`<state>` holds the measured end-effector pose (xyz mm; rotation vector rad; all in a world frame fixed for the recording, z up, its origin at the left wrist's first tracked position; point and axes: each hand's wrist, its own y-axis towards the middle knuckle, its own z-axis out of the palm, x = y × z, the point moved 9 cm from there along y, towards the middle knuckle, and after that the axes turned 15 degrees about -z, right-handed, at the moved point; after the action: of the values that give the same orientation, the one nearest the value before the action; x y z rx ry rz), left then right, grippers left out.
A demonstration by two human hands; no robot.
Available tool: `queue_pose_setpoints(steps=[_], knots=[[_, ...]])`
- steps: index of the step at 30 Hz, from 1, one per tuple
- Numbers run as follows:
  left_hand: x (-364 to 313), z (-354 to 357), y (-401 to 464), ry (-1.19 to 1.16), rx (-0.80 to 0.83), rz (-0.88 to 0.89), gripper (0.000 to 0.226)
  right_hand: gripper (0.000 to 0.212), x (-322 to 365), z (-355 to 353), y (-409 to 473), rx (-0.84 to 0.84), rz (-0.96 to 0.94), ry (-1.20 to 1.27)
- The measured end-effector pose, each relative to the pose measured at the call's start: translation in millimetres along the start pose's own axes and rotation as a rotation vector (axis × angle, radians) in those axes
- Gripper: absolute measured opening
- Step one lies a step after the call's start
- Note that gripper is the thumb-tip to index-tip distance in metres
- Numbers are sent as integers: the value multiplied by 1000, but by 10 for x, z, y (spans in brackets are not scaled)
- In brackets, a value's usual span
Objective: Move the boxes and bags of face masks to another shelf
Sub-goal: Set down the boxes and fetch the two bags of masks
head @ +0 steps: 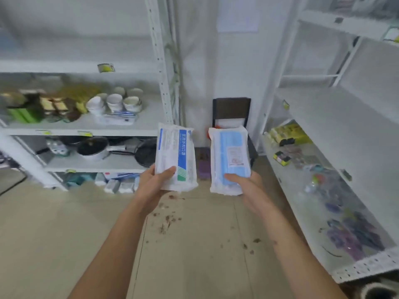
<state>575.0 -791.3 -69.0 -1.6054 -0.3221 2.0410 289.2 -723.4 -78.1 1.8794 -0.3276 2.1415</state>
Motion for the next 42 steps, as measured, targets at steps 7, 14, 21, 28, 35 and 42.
queue_pose_setpoints(steps=[7, 14, 21, 28, 35, 42], knots=[[-756, -1354, -100, -172, -247, 130, 45, 54, -49, 1797, 859, 312, 29, 7], [-1308, -2926, -327, -256, -455, 228, 37, 41, -154, 3622, 1240, 489, 56, -13], [-1832, -4129, -360, -333, -500, 288, 43, 40, 1, 5120, 1467, 552, 27, 47], [-2241, -4946, -75, -407, -506, 285, 45, 45, -54, 6331, 1690, 615, 18, 56], [-2839, -5840, 579, -465, -503, 294, 43, 41, -273, 7517, 2308, 618, 8, 79], [-3681, -6782, 1101, -477, -518, 302, 47, 42, -296, 8818, 2933, 641, -20, 89]])
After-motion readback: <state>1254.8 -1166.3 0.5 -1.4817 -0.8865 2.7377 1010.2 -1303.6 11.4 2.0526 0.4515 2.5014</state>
